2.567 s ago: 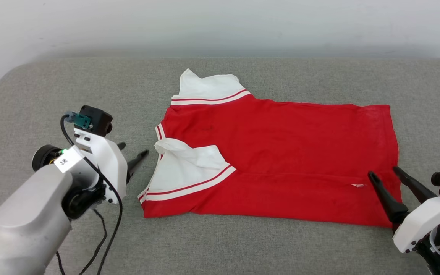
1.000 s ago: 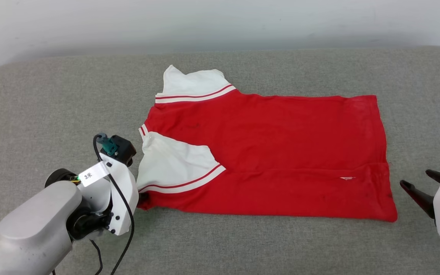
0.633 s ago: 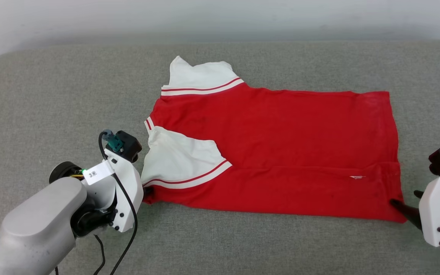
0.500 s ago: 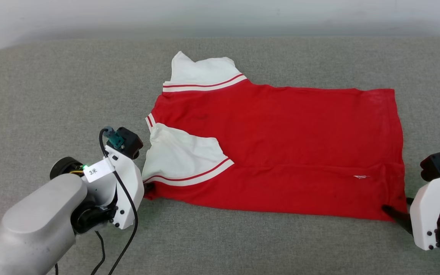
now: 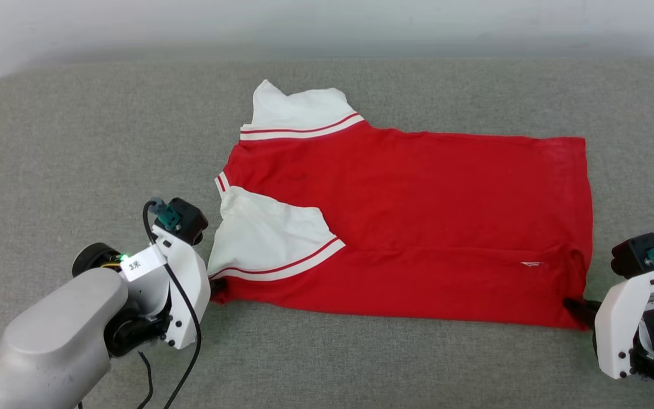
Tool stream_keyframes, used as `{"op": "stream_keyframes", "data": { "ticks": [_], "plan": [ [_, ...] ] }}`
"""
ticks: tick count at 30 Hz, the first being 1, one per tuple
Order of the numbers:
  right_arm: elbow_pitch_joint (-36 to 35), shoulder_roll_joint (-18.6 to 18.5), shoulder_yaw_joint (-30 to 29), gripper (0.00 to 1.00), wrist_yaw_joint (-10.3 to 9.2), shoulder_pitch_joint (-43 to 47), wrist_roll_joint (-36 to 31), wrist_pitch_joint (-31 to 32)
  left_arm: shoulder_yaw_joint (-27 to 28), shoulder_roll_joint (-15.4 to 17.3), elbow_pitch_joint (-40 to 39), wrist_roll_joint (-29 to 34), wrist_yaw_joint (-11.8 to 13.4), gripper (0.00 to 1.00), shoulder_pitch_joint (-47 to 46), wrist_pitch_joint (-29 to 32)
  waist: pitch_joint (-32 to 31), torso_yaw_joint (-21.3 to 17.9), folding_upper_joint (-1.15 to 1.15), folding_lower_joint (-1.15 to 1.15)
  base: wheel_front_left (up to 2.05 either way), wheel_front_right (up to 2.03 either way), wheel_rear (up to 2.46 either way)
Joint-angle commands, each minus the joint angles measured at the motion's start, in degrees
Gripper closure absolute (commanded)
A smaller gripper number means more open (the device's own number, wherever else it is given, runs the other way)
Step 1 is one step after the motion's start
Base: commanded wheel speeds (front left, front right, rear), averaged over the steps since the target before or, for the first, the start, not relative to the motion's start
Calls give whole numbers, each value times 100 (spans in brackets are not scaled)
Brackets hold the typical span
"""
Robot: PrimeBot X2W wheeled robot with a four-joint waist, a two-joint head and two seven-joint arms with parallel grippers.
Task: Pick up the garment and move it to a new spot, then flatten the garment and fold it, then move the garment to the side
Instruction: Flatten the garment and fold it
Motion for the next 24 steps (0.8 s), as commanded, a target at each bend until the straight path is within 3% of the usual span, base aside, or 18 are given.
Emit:
{"op": "stream_keyframes", "data": {
  "ticks": [1,14,24],
  "plan": [
    [49,-47,76,100,-4,60,67,-103,-21,32,8,-52,-5,100,104,-51,-114,-38,0,0,0,0,0],
    [-510,-440,-119,100,-5,491,329,-423,-98,479,-518,-291,34,100,674,-187,-666,-44,0,0,0,0,0],
    [-824,-427,-456,100,-5,1105,334,-270,-192,704,-1026,-439,311,100,1278,-325,-792,-16,0,0,0,0,0]
  ]
}}
